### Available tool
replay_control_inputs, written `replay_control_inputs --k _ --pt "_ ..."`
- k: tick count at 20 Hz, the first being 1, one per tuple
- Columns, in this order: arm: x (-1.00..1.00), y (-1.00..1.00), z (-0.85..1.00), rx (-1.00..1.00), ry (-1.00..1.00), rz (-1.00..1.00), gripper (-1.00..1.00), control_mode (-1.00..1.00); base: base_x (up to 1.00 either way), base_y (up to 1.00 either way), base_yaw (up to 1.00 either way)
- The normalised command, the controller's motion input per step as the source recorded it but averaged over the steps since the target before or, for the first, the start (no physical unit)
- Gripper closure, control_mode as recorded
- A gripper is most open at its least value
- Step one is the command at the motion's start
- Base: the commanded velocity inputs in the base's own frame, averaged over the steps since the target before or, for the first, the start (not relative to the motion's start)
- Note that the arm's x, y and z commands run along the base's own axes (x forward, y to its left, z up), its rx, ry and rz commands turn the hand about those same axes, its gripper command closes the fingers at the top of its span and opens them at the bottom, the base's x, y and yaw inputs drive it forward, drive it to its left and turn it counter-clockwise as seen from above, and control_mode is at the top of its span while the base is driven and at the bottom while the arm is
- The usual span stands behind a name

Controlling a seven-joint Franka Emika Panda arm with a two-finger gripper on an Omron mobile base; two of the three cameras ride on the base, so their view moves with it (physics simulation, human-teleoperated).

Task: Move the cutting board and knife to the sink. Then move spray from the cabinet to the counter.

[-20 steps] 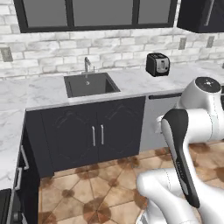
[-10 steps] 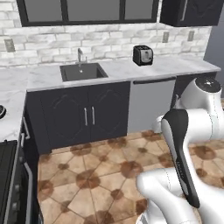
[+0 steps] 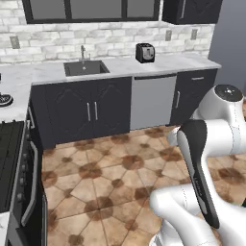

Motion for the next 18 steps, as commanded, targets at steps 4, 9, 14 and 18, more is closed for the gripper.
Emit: replay_control_inputs --k 4,9,14,18 --pt "0.0 0.0 0.0 0.0 0.0 0.0 -1.0 1.0 -1.0 -0.12 0.0" --pt "0.0 0.0 0.0 0.0 0.0 0.0 -1.0 1.0 -1.0 -0.18 0.0" --pt "0.0 0.0 0.0 0.0 0.0 0.0 -1.0 1.0 -1.0 -0.12 0.0" --pt "0.0 0.0 0.0 0.0 0.0 0.0 -1.0 1.0 -1.0 -0.17 -0.01"
